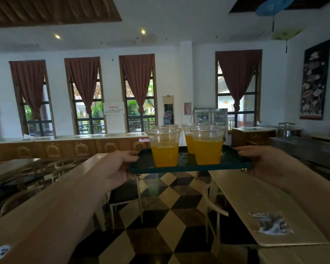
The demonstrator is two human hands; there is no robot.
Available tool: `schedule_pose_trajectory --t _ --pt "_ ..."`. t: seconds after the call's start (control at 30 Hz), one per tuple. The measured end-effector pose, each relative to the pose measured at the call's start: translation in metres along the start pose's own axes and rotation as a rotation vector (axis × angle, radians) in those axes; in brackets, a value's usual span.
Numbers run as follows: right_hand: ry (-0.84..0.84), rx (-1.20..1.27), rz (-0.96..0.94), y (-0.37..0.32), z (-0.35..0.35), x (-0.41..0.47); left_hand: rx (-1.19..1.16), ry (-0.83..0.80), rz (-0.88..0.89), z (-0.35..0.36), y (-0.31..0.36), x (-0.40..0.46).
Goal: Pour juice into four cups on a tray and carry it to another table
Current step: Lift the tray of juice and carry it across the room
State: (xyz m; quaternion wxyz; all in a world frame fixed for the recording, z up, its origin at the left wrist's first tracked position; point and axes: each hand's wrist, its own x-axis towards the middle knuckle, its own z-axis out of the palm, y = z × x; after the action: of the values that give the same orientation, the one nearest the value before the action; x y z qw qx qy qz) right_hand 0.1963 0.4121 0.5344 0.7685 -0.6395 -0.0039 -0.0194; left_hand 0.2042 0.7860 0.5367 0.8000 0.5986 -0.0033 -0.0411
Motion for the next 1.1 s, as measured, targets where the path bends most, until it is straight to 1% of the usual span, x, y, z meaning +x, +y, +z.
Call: schedule_pose_trajectory --t 0.2,0.53,0.7,0.87,1.0,1.1 --pt "-0.019 0.014 -0.019 -0.002 -0.016 0.074 0.017 0.039 0.037 0.019 -0.004 0.078" --pt "-0.04 0.053 -0.008 0.001 -0.049 0.243 -0.023 0.084 0.053 0.049 -0.016 0.216" --pt "-0.06 0.02 0.008 0.011 -0.048 0.314 0.006 0.095 0.055 0.04 -0.018 0.291" --pt "-0.031 0.029 0.011 0.016 -0.034 0.381 0.029 0.089 0.042 0.017 -0.019 0.372" --pt "0.005 -0.003 -0.003 0.023 -0.016 0.441 0.061 0.045 0.047 0.001 -0.007 0.434" --pt "0.022 -0.015 0.013 0.029 0.004 0.49 0.096 0.041 0.063 -0.018 0.01 0.487"
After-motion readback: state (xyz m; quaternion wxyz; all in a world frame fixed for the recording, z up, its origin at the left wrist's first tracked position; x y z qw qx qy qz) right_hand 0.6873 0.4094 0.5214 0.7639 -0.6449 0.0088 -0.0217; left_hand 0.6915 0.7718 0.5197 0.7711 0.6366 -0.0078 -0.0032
